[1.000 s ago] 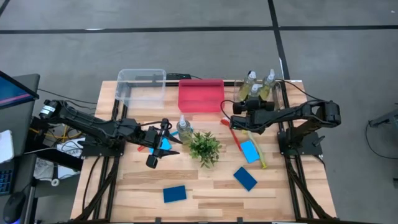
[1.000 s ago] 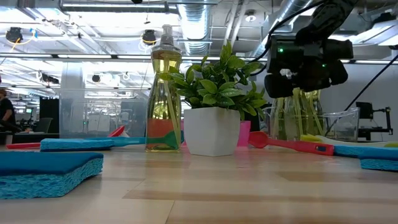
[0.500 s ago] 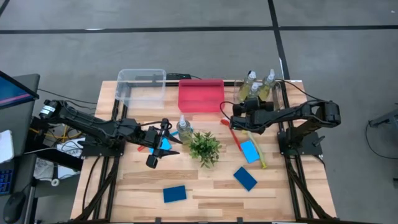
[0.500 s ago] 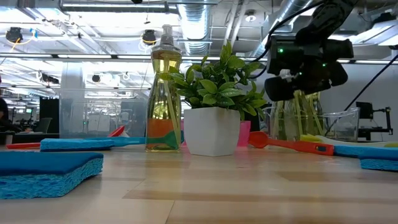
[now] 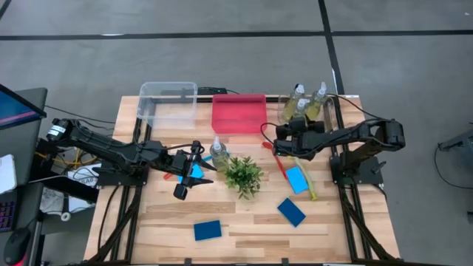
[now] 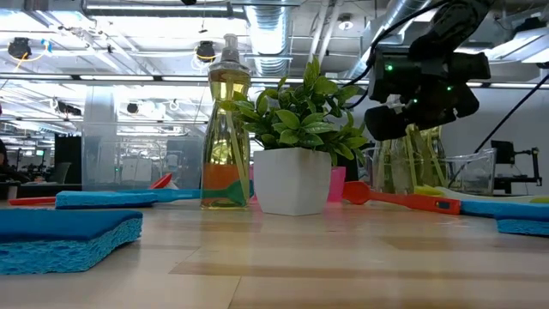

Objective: Pick & Place Kitchen Sink Supplies
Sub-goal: Put the green dishwashing liquid dispenser into the right transparent bin

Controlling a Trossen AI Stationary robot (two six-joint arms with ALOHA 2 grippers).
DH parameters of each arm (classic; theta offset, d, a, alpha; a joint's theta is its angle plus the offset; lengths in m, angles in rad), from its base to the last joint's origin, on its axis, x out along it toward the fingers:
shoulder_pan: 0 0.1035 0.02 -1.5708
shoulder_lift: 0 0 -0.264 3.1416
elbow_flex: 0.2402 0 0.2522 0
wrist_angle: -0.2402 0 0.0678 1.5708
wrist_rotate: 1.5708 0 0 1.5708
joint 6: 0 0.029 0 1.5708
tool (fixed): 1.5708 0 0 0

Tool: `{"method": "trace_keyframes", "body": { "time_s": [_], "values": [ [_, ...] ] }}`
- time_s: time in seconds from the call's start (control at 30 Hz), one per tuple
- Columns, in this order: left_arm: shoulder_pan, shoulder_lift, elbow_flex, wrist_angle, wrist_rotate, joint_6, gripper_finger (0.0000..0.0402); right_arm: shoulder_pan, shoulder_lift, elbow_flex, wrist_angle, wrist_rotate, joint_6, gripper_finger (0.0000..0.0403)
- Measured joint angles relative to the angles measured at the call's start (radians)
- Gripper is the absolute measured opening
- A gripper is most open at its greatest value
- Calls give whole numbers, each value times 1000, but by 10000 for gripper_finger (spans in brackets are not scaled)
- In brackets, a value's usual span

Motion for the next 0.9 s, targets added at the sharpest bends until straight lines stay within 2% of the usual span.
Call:
{"method": "trace_keyframes", "body": {
  "time_s": [0.57, 0.9],
  "values": [
    [0, 0, 0, 0, 0, 0, 181, 55, -95, -1, -91, 1, 1, 256],
    [0, 0, 0, -6, 0, 0, 181, 110, -102, -1, -128, 1, -1, 256]
  ]
}}
